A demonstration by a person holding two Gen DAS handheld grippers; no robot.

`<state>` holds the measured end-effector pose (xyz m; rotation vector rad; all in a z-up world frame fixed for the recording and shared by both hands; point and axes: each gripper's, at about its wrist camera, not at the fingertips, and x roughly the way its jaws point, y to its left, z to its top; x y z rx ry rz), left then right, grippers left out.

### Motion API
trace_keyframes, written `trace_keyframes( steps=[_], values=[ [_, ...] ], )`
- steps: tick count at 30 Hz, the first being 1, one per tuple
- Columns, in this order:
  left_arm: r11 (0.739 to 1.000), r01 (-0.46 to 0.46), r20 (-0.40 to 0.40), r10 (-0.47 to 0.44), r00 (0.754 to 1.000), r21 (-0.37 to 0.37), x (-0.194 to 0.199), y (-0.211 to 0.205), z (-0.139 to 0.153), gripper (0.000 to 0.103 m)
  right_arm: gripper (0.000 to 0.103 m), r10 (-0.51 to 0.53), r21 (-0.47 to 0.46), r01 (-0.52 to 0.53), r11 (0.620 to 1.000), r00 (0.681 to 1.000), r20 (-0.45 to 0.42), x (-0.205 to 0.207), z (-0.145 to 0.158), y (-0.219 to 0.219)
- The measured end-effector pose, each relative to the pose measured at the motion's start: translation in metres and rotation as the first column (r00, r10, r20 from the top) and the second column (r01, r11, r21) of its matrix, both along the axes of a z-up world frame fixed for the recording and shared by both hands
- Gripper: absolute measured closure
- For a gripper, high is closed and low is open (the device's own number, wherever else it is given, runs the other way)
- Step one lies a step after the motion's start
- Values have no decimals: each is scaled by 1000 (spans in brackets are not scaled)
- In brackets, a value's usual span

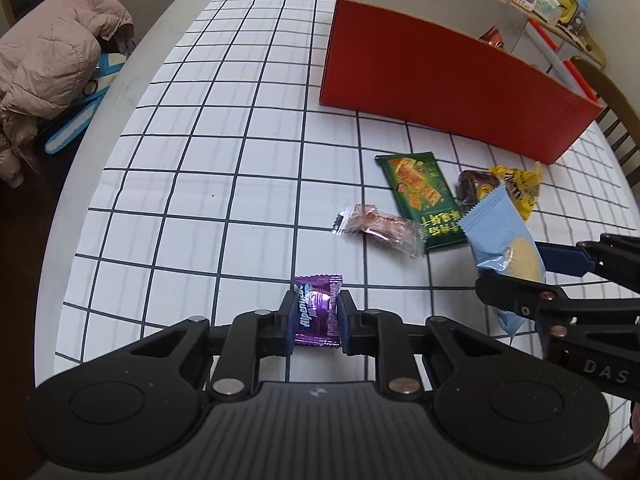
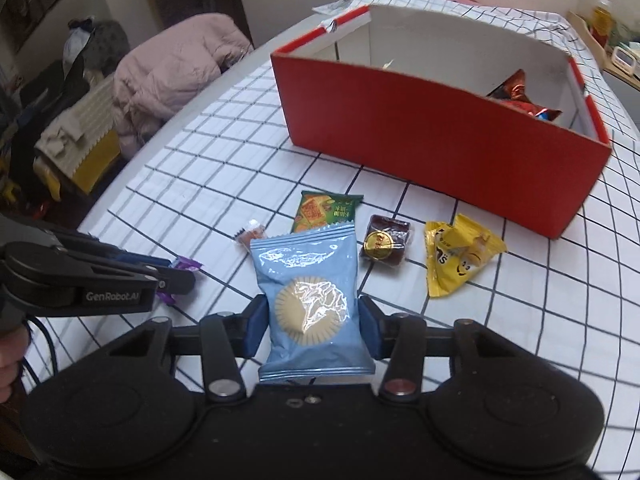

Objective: Organize snacks
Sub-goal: 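Grasp the purple candy with the left tool while the right tool grasps the light-blue cookie packet, then carry both items into the red box and open both tools to drop them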

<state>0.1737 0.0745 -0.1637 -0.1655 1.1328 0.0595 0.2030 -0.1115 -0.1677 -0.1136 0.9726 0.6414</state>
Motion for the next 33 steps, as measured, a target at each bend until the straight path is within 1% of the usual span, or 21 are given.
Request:
trace_keyframes(
  steps=[8,14,17,22,26,30,33],
  values=[
    [998,25,66,-21,998,-60,-6,1,33,83,56,-71,31,70,997,997,40,-13,33,-11],
    [996,46,132,-35,991,-82,-2,-4,65,83,56,-129,53,125,991,988,86,-12,62,-21],
    [994,72,174,-58,983,-80,4,-10,83,83,56,-156,63,150,987,982,111,-7,76,-26],
    [992,100,237,-79,968,-76,19,-20,111,83,56,-198,75,189,979,969,149,10,93,-35],
    [993,102,266,-83,961,-59,37,-27,126,83,56,-219,88,206,975,959,179,28,105,-41],
    [994,100,280,-84,956,-42,59,-32,136,83,56,-249,104,233,967,952,178,52,111,-45],
    [995,95,277,-83,957,-27,78,-35,138,83,56,-263,111,247,963,951,164,73,111,-48]
  ],
)
